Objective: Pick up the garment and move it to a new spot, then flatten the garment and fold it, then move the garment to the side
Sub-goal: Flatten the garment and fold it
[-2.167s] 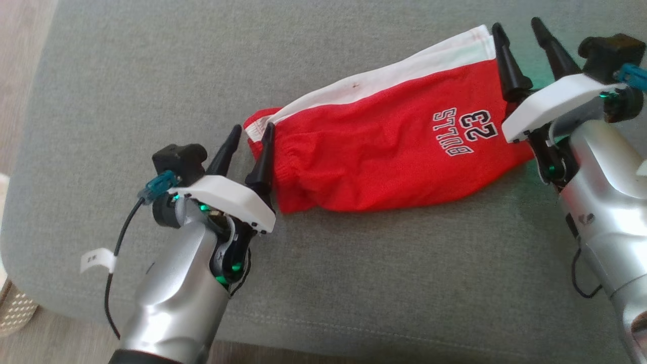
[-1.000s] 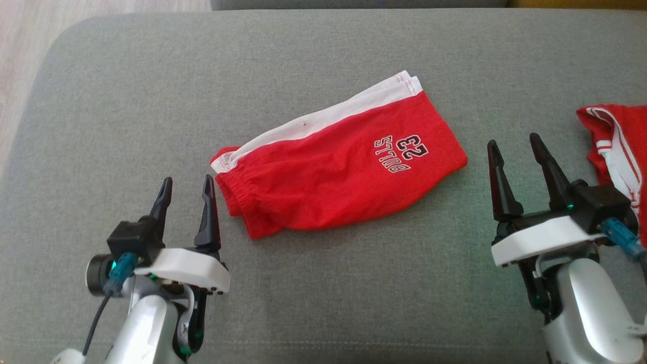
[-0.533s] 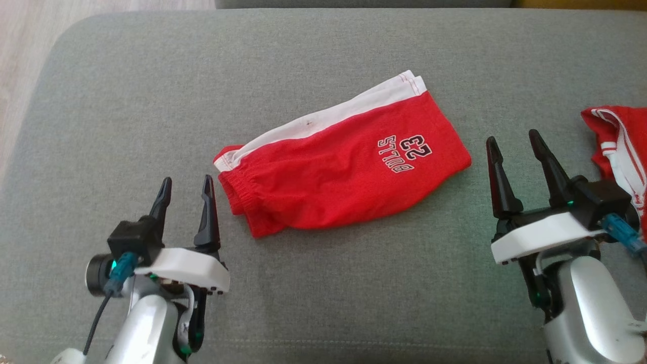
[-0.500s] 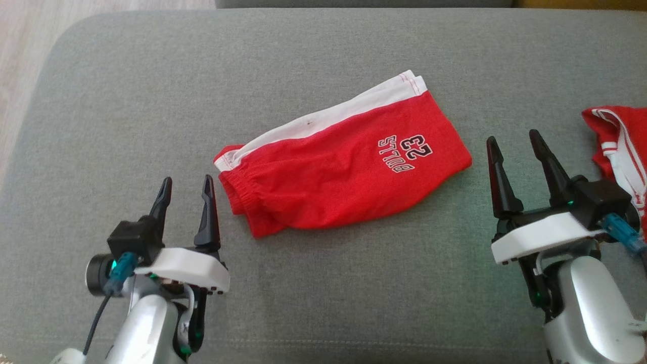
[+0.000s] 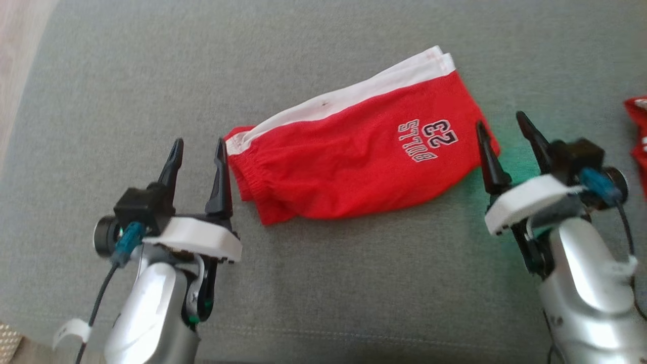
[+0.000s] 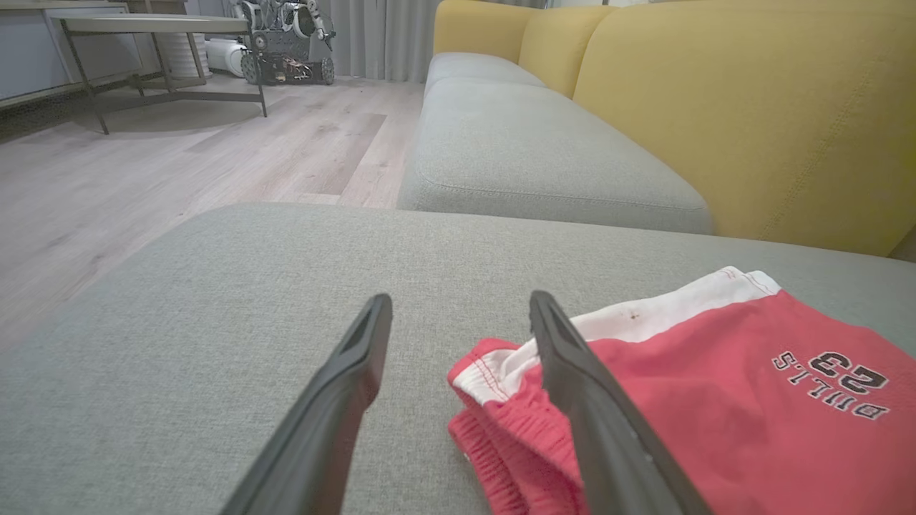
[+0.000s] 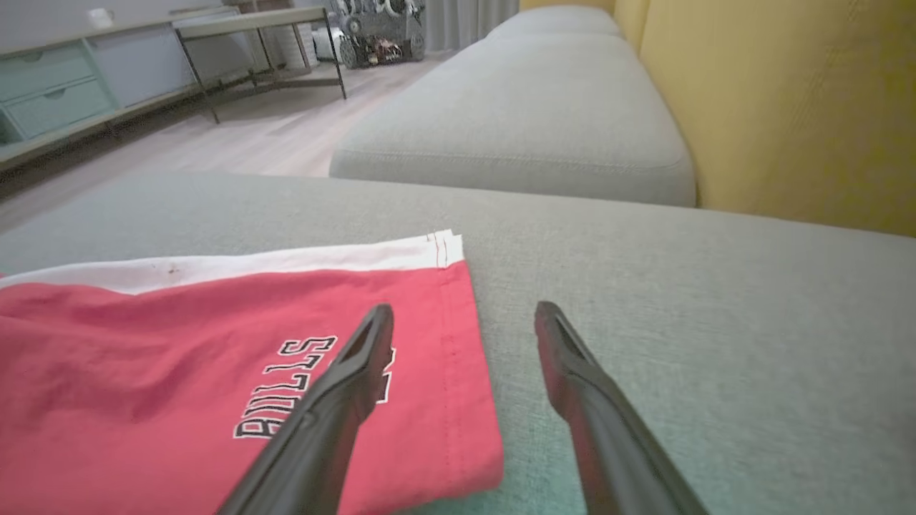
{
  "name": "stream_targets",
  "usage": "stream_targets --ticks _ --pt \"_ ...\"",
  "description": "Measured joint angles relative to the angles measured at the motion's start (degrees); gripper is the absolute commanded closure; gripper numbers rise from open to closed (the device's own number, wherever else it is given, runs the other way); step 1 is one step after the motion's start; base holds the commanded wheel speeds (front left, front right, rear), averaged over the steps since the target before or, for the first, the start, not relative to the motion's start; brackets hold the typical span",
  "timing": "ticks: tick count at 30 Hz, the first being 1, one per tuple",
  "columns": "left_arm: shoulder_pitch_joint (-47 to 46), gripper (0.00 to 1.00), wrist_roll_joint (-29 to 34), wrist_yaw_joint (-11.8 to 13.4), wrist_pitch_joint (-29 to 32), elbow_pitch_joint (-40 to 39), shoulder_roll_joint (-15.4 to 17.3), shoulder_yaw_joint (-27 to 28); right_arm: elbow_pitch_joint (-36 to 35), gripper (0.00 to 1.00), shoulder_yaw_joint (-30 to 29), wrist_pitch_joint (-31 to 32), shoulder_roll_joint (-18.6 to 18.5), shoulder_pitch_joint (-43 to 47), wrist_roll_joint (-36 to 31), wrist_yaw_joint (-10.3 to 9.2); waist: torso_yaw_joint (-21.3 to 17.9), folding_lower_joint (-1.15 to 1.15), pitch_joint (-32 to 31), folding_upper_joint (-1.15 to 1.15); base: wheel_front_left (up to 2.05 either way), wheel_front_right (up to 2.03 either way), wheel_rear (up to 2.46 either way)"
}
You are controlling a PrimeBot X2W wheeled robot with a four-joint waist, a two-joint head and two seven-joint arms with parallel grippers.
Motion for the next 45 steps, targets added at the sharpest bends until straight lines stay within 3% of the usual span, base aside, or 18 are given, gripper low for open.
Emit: stream_targets --ticks 6,14,15,16,17,26,36,45 --pt "-0.80 0.00 0.42 -0.34 0.00 0.21 -0.85 -0.16 11.21 0.00 0.94 3.87 -0.01 -3.80 0.07 0.00 1.68 0.01 2.03 0.00 0.00 0.00 0.00" --pt "-0.81 0.00 0.86 -0.79 0.00 0.49 -1.26 0.03 16.26 0.00 3.35 6.28 0.44 -8.84 3.00 0.00 2.15 0.00 2.34 0.00 0.00 0.00 0.00" --pt "-0.81 0.00 0.85 -0.84 0.00 0.52 -1.31 0.07 16.62 0.54 3.63 6.33 0.44 -9.04 3.50 0.00 2.14 0.00 2.29 0.00 0.00 0.00 0.00" --pt "-0.81 0.00 0.85 -0.85 0.00 0.55 -1.32 0.10 16.91 0.90 3.82 6.44 0.51 -9.13 4.11 0.00 2.12 0.00 2.22 0.00 0.00 0.00 0.00" --pt "-0.81 0.00 0.86 -0.86 0.00 0.59 -1.34 0.11 17.11 1.00 4.03 6.45 0.52 -9.22 5.01 0.00 2.08 0.00 2.13 0.00 0.00 0.00 0.00" --pt "-0.68 0.00 1.40 -1.29 0.00 0.81 -1.54 0.30 17.89 1.00 4.97 2.72 0.76 -7.93 10.14 0.00 1.35 0.00 0.73 0.00 0.00 0.00 0.00" --pt "1.29 0.00 1.42 -1.29 0.00 0.91 -1.45 1.86 9.83 1.00 3.33 -0.36 2.46 4.97 13.11 0.00 -0.84 0.00 -1.76 0.00 0.00 0.00 0.00" --pt "3.22 0.00 1.42 -1.29 0.00 0.97 -0.96 2.08 2.15 1.00 -2.87 0.21 4.32 15.01 13.17 0.00 -2.67 0.00 -3.62 0.00 0.00 0.00 0.00"
